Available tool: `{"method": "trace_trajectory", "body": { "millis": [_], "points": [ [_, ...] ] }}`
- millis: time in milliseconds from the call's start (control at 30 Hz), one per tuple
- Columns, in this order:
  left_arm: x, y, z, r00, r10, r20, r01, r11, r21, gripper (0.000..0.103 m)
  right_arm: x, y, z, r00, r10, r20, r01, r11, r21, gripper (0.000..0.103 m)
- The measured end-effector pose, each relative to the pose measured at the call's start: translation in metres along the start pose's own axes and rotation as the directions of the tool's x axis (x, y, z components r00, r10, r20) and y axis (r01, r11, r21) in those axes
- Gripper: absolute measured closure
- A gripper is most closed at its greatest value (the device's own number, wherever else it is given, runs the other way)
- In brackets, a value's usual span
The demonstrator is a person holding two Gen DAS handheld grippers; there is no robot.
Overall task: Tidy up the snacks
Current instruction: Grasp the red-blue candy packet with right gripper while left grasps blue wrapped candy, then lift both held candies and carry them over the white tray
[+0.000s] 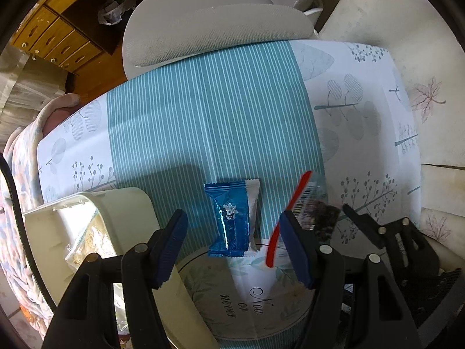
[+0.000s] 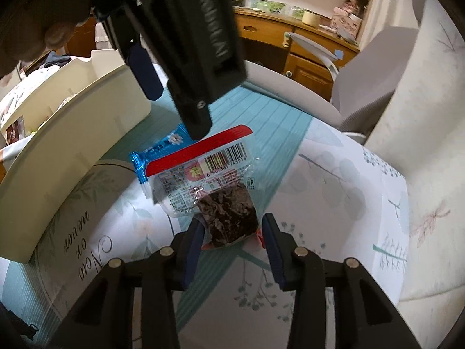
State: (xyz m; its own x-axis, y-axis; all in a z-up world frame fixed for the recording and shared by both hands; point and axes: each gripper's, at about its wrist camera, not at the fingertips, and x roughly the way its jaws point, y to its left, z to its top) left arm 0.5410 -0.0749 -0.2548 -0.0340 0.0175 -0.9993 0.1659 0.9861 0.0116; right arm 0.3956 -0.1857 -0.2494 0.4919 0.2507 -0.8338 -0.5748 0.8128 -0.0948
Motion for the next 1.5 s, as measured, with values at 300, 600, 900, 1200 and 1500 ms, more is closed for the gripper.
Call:
{"method": "trace_trajectory", "body": {
  "millis": [300,600,900,1200,1500],
  "points": [
    [0.016,-0.013,0.006,0.998,0.062,-0.029,-0.062,0.998,0.017,0.039,-0.011,-0.012,-0.015,0.998,-0.018,-0.052,0.021,0.997,0.071,0.062],
    [0.035,-0.034,0.009,0.978,0.203,-0.051,-0.199,0.977,0.08,0.04,-0.029,-0.03,-0.035,0.993,-0.016,-0.114,0.039,0.978,0.204,0.062],
    [0.05,-0.033,0.008,0.978,0.189,-0.09,-0.185,0.981,0.056,0.059,-0.051,-0.043,-0.041,0.992,0.024,-0.123,0.011,0.96,0.28,0.062],
    [0.052,-0.023,0.001,0.989,0.125,-0.079,-0.125,0.992,0.007,0.072,-0.06,-0.044,-0.041,0.992,0.035,-0.122,0.004,0.953,0.303,0.062],
    [0.04,-0.026,-0.023,0.994,0.062,-0.088,-0.061,0.998,0.016,0.073,-0.074,-0.033,-0.04,0.993,0.052,-0.107,-0.016,0.95,0.312,0.062]
  ]
}}
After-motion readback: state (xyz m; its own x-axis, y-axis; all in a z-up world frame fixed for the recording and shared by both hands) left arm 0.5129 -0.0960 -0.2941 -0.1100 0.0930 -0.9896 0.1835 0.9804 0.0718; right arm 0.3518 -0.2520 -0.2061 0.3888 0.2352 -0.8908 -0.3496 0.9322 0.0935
